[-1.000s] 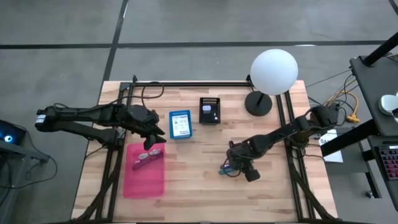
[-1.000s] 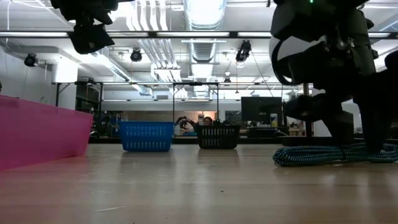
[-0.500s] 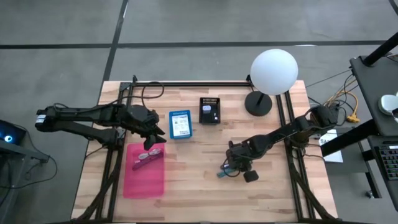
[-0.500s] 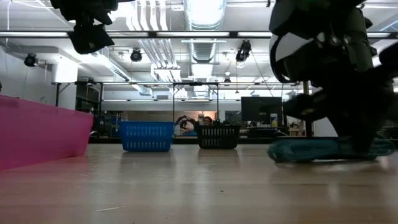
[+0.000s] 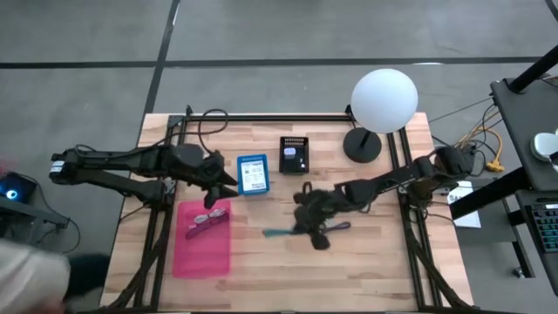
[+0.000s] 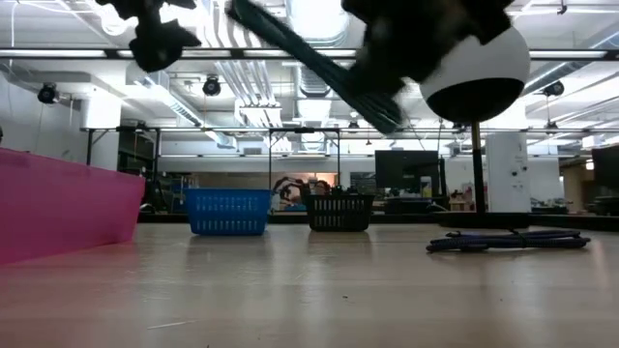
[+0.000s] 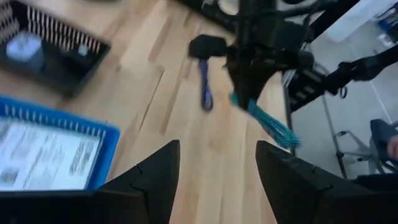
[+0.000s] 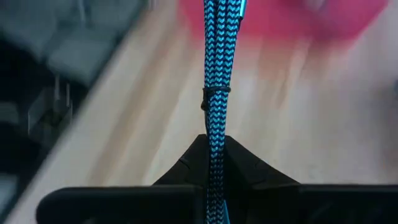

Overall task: Pick and place items into bin
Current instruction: Put the light blue charger cable into the pink bin

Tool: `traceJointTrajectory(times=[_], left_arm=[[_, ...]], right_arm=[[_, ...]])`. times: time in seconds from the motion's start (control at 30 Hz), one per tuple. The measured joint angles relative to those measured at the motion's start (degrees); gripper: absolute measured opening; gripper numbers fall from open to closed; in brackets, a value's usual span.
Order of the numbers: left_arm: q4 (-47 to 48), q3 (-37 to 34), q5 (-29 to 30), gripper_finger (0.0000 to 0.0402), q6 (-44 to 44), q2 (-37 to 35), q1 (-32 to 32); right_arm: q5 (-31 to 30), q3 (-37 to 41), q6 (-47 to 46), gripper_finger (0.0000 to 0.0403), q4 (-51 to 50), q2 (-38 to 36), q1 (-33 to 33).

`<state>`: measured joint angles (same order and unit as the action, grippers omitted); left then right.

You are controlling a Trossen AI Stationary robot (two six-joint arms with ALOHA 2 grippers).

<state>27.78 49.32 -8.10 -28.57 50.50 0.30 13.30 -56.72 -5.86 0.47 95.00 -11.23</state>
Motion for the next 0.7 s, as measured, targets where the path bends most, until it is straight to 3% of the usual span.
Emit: traceJointTrajectory(times=[0.3,0.53,0.7], left_arm=[[-11.71,-0.02,4.83,0.0195,6.10,0.53,0.02],[-25.76,-0.09,4.69,0.0195,10.37,3.69,0.00],[-31.76,-0.09,3.63,0.0195,11.18,7.16,0.00]], right_arm=[[-1.85,2.62,-7.38,0.0013,39.35,-0.04,6.65],[-7.32,2.66,-7.18,0.0013,43.36,-0.01,8.20],[-7.66,2.66,-7.07,0.0013,43.38,0.00,8.53]])
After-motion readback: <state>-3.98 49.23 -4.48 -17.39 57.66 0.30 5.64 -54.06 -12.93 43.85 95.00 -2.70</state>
